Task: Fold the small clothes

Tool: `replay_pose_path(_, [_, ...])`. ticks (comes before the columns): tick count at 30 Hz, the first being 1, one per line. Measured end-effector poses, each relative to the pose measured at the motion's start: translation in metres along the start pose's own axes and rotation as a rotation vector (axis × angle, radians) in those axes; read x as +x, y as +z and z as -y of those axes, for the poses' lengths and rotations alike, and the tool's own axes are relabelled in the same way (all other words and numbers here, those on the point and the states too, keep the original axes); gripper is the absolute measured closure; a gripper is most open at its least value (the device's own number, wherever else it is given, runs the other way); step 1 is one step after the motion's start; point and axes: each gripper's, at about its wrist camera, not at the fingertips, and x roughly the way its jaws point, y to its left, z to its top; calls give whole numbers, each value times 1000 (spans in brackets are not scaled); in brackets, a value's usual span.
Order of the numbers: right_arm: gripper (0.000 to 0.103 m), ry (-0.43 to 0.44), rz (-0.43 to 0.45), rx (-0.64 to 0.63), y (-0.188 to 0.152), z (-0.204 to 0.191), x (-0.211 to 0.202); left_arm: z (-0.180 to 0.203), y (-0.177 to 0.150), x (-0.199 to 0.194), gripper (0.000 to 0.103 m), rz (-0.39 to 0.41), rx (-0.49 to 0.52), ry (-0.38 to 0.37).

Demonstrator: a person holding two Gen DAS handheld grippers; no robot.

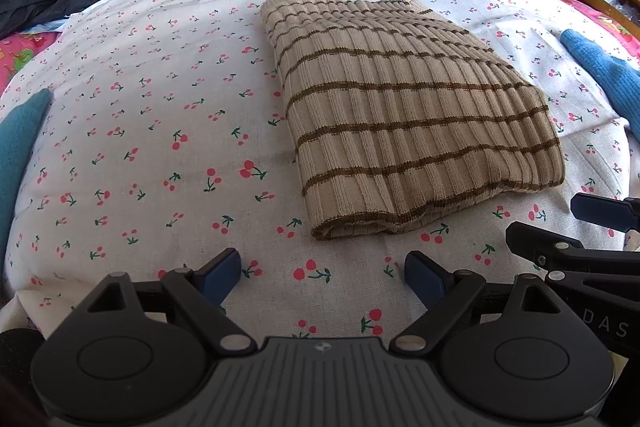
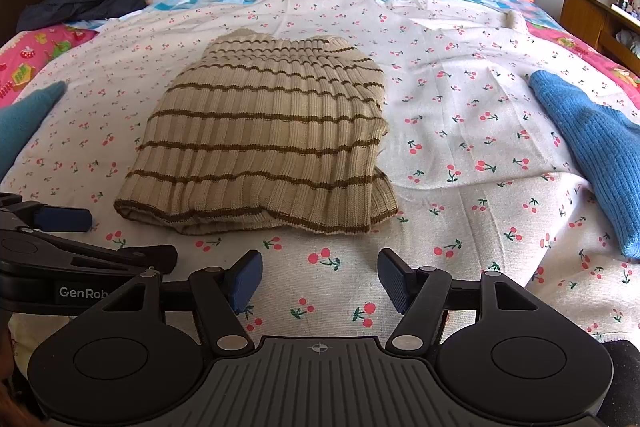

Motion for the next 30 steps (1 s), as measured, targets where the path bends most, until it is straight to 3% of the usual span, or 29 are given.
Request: replay_pose_path(30, [39, -19, -18, -10, -1, -2, 3, 2, 0, 3, 10, -6, 17, 31])
